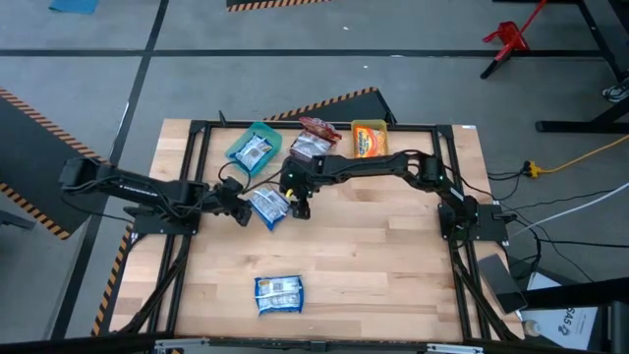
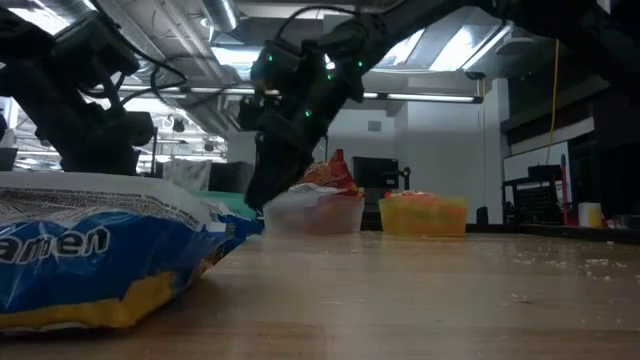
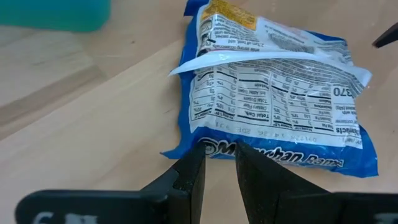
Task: Sort Maruchan noodles
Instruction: Put the top blue noodle pack into the blue bin
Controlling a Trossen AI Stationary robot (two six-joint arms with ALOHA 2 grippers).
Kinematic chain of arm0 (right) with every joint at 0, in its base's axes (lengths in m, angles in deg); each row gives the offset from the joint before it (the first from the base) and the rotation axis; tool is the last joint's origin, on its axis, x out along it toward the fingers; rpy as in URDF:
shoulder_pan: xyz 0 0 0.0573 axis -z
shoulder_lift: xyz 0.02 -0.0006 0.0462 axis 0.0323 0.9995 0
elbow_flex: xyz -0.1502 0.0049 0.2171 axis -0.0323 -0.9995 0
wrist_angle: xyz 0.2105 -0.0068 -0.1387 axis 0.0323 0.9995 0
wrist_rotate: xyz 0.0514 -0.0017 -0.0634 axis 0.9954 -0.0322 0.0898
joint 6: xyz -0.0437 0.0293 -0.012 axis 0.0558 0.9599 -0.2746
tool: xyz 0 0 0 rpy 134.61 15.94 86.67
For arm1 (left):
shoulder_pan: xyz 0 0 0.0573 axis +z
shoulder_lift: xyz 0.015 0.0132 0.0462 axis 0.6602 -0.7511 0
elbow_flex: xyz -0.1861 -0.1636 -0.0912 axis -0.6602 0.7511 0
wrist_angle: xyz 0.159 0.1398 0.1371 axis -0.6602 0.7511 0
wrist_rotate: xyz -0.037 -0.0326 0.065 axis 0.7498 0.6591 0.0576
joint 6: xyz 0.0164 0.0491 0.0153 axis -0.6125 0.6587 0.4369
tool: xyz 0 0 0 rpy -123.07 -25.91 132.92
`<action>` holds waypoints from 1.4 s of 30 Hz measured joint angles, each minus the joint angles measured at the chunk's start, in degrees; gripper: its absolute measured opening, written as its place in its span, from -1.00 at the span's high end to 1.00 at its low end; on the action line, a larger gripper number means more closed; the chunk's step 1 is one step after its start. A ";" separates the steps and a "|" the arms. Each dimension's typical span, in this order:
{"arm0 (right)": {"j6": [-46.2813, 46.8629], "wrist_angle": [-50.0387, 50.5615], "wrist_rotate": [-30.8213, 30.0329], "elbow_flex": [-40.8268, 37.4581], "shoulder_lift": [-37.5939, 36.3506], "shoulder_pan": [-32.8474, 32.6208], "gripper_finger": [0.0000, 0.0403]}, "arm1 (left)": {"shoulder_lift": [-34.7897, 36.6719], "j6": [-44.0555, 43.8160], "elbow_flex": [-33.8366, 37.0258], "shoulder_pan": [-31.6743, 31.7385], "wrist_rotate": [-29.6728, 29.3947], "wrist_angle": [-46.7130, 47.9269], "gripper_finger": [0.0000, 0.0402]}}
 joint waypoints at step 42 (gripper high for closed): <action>4.61 -5.09 0.46 -3.03 2.78 0.11 0.95 | -12.47 -1.62 0.08 0.00 4.44 -16.04 0.59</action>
